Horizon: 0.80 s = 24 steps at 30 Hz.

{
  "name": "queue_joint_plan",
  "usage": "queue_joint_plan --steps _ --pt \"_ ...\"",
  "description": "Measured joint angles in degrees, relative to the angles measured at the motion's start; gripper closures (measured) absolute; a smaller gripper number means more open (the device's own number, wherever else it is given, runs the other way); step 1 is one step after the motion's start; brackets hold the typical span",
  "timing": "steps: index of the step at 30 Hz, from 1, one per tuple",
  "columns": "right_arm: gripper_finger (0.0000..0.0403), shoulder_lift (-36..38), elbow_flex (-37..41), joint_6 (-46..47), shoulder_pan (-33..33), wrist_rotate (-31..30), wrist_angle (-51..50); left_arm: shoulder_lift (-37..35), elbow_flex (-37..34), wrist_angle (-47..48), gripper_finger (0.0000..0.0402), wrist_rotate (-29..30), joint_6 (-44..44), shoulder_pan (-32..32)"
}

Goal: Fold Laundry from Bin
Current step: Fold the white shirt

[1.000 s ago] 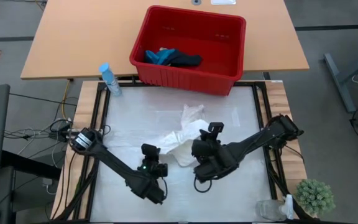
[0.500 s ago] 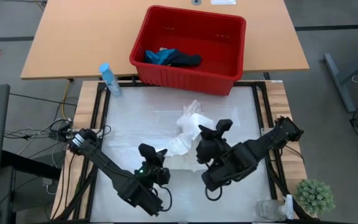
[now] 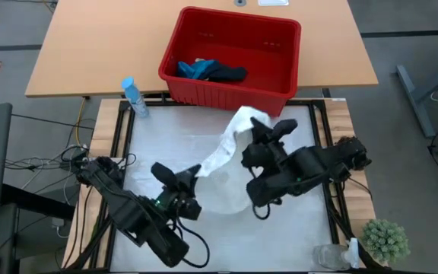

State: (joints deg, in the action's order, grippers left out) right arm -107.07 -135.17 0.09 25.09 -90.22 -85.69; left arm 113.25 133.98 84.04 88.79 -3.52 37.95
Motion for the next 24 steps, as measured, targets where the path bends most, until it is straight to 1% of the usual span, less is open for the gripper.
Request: queue_joint_plan --steps 1,4,8,12,16,17,19,22,24 --pt "0.0381 0.8 0.3 -2.4 -0.1 -0.1 1.8 -0.4 -0.1 -2.1 0.0401 1.0 3.0 -0.2" --pt "0.0381 3.5 1.5 -9.7 -0.8 0.1 8.2 -1.1 1.1 -9.4 0.0401 1.3 12.4 -1.7" --pt "0.0381 6.3 1.4 -18.2 -1.2 0.1 16.1 -1.6 0.9 -25.2 0.0401 0.7 29.6 -4.0" --pt "0.0381 8.7 1.4 -26.6 -1.1 0.1 24.2 -1.6 0.9 -44.3 0.0401 -4.2 47.7 -6.3" --pt "0.0381 10.8 1.4 -33.6 -1.1 0.1 30.5 -1.6 0.9 -67.3 0.0402 -11.9 62.6 -7.6" --pt "0.0381 11.3 1.4 -35.1 -1.1 0.1 31.5 -1.6 0.9 -72.5 0.0402 -14.2 65.1 -7.7" --pt "0.0381 12.0 1.4 -37.6 -1.1 0.1 32.7 -1.7 0.9 -80.1 0.0402 -19.8 67.5 -7.7" --pt "0.0381 13.1 1.4 -38.7 -1.3 0.1 32.7 -1.7 0.9 -86.4 0.0402 -28.3 67.7 -7.6" --pt "0.0381 13.7 1.4 -38.7 -1.3 0.1 32.6 -1.7 0.9 -89.4 0.0402 -31.7 67.2 -7.2"
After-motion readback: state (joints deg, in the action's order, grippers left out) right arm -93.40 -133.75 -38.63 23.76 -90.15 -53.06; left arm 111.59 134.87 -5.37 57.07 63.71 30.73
